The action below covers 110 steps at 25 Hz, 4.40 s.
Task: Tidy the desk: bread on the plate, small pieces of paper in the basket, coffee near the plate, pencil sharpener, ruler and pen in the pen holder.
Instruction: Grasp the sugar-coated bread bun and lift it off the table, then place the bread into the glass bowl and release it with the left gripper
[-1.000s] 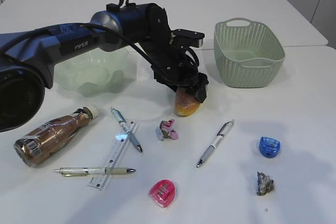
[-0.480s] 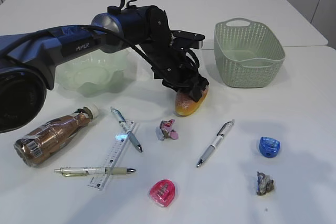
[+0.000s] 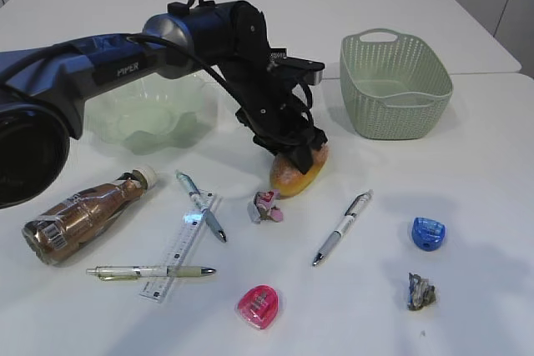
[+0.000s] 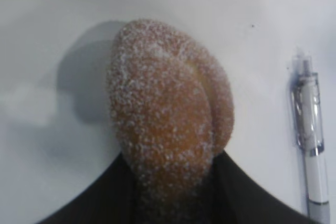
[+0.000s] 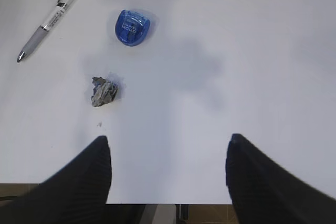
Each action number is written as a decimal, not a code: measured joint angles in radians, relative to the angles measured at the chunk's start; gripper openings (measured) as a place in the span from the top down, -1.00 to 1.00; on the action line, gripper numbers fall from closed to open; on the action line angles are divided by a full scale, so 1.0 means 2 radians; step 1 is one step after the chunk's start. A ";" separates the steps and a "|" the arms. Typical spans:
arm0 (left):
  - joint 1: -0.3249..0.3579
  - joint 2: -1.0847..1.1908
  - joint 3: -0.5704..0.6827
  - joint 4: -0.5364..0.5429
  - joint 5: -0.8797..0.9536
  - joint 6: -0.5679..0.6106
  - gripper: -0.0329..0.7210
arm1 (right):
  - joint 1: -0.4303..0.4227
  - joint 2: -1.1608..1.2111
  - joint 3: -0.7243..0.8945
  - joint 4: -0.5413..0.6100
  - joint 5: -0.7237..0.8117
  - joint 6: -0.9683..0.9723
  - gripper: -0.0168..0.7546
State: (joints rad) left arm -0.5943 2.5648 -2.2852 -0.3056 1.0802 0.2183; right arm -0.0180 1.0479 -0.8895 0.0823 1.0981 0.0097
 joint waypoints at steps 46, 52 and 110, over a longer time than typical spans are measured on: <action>0.149 -0.149 -0.111 0.126 0.090 -0.181 0.34 | 0.000 0.000 0.000 0.005 0.022 -0.001 -0.42; 0.169 -0.139 -0.111 0.126 0.090 -0.166 0.32 | 0.000 0.000 0.000 0.005 0.022 -0.001 -0.42; 0.214 -0.008 -0.083 0.111 0.077 -0.143 -0.66 | 0.000 0.000 -0.029 0.017 0.035 -0.007 -0.42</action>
State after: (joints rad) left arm -0.1654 2.5478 -2.4522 -0.0834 1.2336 -0.0668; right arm -0.0180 1.0479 -0.9467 0.1159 1.1678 -0.0052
